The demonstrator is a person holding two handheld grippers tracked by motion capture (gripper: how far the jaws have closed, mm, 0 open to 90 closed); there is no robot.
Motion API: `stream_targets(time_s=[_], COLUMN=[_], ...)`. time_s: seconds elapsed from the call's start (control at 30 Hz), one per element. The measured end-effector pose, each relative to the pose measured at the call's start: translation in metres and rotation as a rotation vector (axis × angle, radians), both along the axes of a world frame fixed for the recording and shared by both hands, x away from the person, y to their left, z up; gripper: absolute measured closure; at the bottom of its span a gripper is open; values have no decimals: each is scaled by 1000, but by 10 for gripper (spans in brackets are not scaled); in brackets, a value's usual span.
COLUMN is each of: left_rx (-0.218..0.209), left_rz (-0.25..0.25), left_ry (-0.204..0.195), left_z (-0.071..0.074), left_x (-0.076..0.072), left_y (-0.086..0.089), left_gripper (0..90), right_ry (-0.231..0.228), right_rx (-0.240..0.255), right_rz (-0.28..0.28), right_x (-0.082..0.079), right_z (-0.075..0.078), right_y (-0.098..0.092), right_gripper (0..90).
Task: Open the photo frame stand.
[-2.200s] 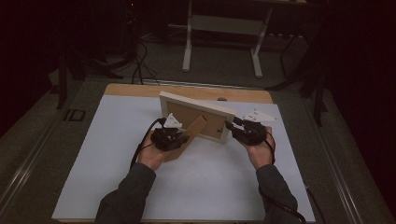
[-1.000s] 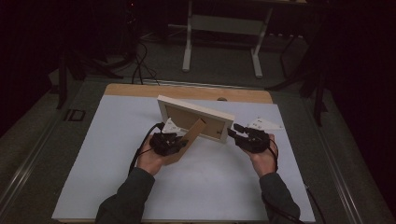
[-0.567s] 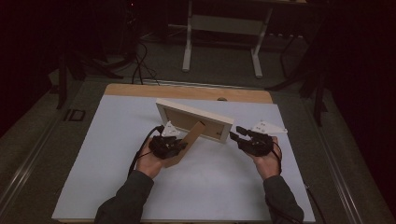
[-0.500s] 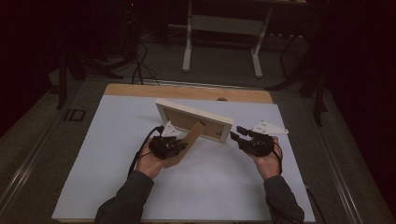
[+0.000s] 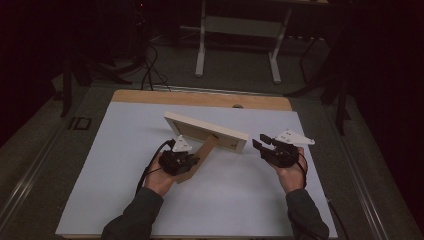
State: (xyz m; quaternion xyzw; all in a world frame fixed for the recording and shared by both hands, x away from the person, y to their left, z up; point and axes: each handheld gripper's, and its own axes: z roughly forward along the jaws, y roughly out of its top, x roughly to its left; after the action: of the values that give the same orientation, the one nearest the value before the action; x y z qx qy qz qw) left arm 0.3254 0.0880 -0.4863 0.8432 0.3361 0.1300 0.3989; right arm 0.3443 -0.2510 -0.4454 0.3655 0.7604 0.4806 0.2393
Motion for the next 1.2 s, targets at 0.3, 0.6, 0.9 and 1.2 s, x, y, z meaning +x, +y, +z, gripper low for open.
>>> stream_targets(time_s=[0.3, 0.6, 0.9, 1.2], left_rx=[-7, -75, -114, -125], left_rz=[6, 17, 69, 128], left_ry=[-7, -30, -63, -82], left_z=[0, 9, 19, 26], left_x=[-3, -8, -8, -1], left_y=[2, 17, 36, 48], left_gripper=[805, 730, 737, 739], right_ry=[2, 8, 5, 1], right_rx=[-3, -4, -2, 2], right_rz=[-9, -7, -6, -9], right_x=[2, 3, 3, 4], right_z=[0, -2, 0, 2], right_y=[2, 4, 6, 6], right_gripper=[591, 588, 589, 594])
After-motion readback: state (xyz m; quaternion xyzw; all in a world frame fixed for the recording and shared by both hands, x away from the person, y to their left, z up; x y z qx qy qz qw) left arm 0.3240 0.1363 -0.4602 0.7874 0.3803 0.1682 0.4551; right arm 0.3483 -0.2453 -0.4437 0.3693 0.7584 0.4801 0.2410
